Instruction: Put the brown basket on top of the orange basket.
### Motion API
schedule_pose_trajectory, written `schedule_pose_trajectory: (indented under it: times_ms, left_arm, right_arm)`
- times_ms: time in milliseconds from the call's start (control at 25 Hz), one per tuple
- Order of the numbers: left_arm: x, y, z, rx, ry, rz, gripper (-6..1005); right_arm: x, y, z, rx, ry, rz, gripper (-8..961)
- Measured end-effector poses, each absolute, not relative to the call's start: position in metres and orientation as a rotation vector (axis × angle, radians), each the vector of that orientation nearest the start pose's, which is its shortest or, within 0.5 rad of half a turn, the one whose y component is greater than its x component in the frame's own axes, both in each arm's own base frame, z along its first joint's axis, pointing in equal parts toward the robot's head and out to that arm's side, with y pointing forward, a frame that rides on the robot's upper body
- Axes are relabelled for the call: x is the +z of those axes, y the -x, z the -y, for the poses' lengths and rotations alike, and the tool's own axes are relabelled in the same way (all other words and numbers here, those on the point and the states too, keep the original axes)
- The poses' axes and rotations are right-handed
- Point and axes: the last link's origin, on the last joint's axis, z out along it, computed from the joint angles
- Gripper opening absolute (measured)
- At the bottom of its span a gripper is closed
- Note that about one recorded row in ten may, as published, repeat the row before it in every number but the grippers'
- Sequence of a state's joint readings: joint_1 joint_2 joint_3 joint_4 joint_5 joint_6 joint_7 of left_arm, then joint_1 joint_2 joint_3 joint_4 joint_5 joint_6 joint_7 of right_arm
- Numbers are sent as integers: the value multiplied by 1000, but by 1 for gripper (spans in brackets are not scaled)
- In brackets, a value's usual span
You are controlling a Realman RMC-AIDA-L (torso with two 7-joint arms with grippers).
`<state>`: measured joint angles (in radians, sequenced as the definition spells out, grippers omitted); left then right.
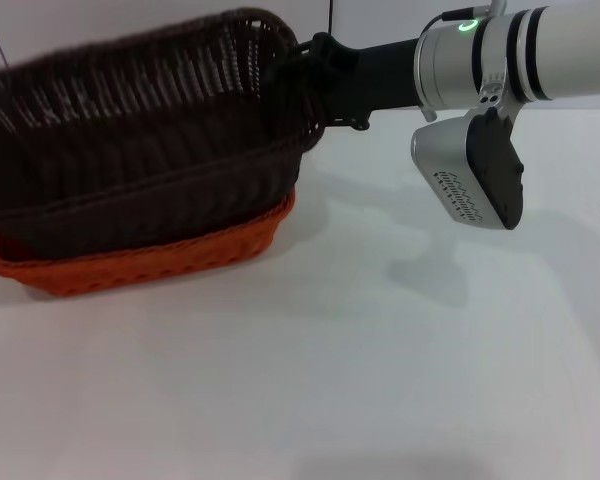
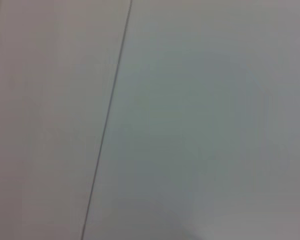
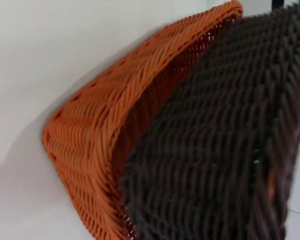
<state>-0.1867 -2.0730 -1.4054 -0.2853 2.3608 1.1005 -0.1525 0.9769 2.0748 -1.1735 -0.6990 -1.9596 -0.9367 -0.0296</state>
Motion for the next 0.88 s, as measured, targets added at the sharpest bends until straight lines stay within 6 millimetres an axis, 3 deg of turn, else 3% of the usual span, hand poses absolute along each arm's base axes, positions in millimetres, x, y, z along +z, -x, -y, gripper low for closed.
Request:
schedule_pose_trajectory:
  times_ms: [360,640,880]
  left_arm:
    - [55,422,-260,-596,1008,796,777]
    - [56,422,-262,-595,1013,793,777]
    - [57,421,-263,-600,1013,787,777]
  right_arm:
    - [-41,-88,-460,-274,1853,1809,651]
    - [-30,-86,-455,-255,1790,1772,734]
    - [15,-82,-434,-26,1708,1524,735]
